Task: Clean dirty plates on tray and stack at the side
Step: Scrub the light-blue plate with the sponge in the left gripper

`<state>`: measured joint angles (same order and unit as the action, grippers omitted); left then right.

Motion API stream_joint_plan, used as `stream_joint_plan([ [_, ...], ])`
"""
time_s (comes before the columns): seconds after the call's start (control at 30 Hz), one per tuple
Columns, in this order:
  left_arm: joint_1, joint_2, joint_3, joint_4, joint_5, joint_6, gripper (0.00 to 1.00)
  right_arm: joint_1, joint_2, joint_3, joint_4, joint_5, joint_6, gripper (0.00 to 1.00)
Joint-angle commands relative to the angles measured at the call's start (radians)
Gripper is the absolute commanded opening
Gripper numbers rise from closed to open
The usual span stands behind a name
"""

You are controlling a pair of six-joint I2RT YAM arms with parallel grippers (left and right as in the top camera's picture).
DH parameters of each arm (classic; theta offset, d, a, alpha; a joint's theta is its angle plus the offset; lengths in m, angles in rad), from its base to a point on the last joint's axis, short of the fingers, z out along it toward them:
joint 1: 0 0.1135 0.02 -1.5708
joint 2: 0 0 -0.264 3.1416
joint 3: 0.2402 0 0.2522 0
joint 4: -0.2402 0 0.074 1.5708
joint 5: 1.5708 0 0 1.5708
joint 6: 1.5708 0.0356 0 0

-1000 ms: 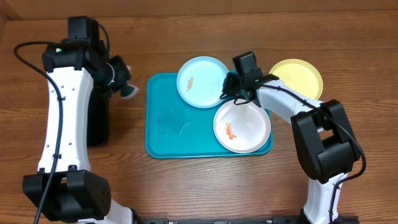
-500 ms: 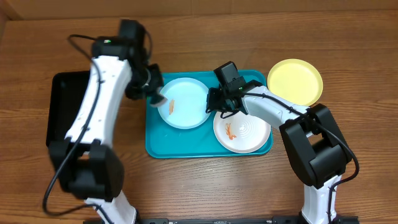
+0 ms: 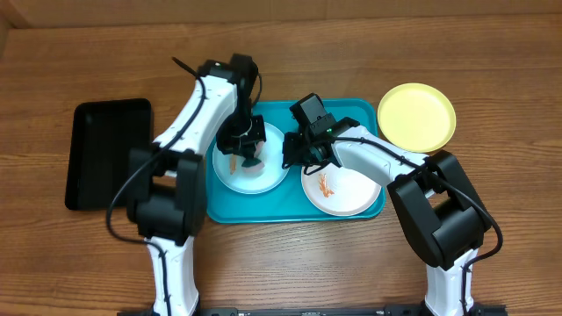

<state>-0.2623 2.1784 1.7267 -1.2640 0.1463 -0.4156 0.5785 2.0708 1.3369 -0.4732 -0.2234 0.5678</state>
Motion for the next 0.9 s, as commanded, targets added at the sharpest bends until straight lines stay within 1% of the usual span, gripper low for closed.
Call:
stream_joint_plan([
  [0.0,-0.002,0.064,0.002,-0.002,0.008,0.011,0.04,0.004,0.008,-0.006,-0.032,0.058,0.001,0.05],
  [0.1,0.0,0.097,0.002,0.02,0.001,0.012,0.04,0.003,0.008,-0.006,-0.038,0.073,0.0,0.05],
  [0.2,0.0,0.146,0.002,0.05,-0.077,0.012,0.04,0.003,0.008,-0.006,-0.035,0.073,0.001,0.05],
  [0.27,0.0,0.166,0.002,0.036,-0.173,0.012,0.04,0.003,0.008,-0.006,-0.035,0.073,0.001,0.05],
  [0.4,0.001,0.177,0.002,-0.02,-0.463,0.0,0.04,0.003,0.008,-0.006,-0.035,0.074,0.001,0.05],
  [0.5,0.001,0.177,0.002,-0.072,-0.688,-0.076,0.04,0.003,0.008,-0.006,-0.034,0.074,0.001,0.04],
  [0.57,0.001,0.177,0.003,-0.097,-0.764,-0.105,0.04,0.003,0.008,-0.006,-0.034,0.077,0.001,0.04],
  [0.63,0.001,0.177,0.006,-0.098,-0.75,-0.116,0.04,0.003,0.008,-0.006,-0.034,0.09,0.001,0.04],
  [0.73,0.001,0.177,0.006,-0.06,-0.642,-0.116,0.04,0.003,0.008,-0.006,-0.033,0.092,0.001,0.04],
  [0.8,0.001,0.177,0.006,-0.02,-0.52,-0.113,0.04,0.003,0.008,-0.006,-0.034,0.092,0.001,0.04],
  [0.87,0.001,0.177,0.006,0.036,-0.332,-0.086,0.04,0.003,0.008,-0.006,-0.034,0.092,0.002,0.04],
])
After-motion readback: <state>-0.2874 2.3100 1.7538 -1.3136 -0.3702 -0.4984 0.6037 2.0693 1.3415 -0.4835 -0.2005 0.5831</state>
